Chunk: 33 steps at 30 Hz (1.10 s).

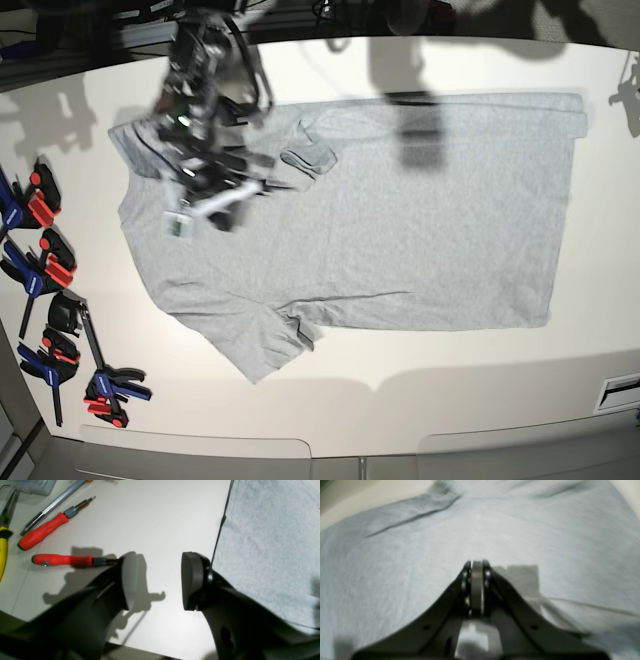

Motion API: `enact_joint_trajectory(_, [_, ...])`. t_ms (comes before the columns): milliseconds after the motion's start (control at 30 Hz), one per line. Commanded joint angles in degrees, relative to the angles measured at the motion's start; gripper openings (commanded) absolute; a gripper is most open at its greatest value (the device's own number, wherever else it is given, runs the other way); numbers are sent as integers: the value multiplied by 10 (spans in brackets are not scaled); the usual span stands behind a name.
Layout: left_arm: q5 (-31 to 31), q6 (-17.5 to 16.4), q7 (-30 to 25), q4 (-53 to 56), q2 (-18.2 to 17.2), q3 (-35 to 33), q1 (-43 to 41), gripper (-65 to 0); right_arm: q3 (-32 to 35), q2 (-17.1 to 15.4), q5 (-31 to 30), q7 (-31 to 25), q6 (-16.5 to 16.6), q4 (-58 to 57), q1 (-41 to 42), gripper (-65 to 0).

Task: Fold the T-shirt properly
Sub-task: 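Grasp the sleeve with the right gripper and fold it onto the shirt body, then regrasp the shirt's side edge near the collar with the right gripper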

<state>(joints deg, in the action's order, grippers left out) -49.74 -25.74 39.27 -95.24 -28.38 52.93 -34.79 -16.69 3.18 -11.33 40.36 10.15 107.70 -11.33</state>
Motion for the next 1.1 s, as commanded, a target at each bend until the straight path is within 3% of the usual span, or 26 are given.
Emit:
enact_joint_trajectory(0, [-22, -14, -10, -7, -13, 6, -3, -388, -19, 0, -29, -8, 21, 36, -11, -650])
enact_joint_trajectory(167, [-48, -20, -6, -7, -13, 6, -3, -388, -93, -11, -123, 79, 123, 103, -88, -650])
enact_joint_trajectory(300, [-48, -19, 2, -7, -13, 6, -3, -388, -82, -38, -77, 113, 125, 64, -98, -650])
enact_joint_trajectory(500, [-47, -19, 2, -7, -13, 6, -3, -388, -47, -76, -9, 113, 116, -38, -36, -650])
enact_joint_trajectory(867, [-43, -19, 4, -7, -13, 6, -3, -388, -43, -89, 38, 71, 103, -208, 131, -650])
enact_joint_trajectory(967, [-43, -19, 4, -7, -13, 6, -3, -388, -43, -107, 27, 85, 99, -271, 172, -650])
enact_joint_trajectory(1067, [-43, -19, 11, -7, -13, 6, -3, -388, -45, -122, -54, 157, 136, -233, 168, -650])
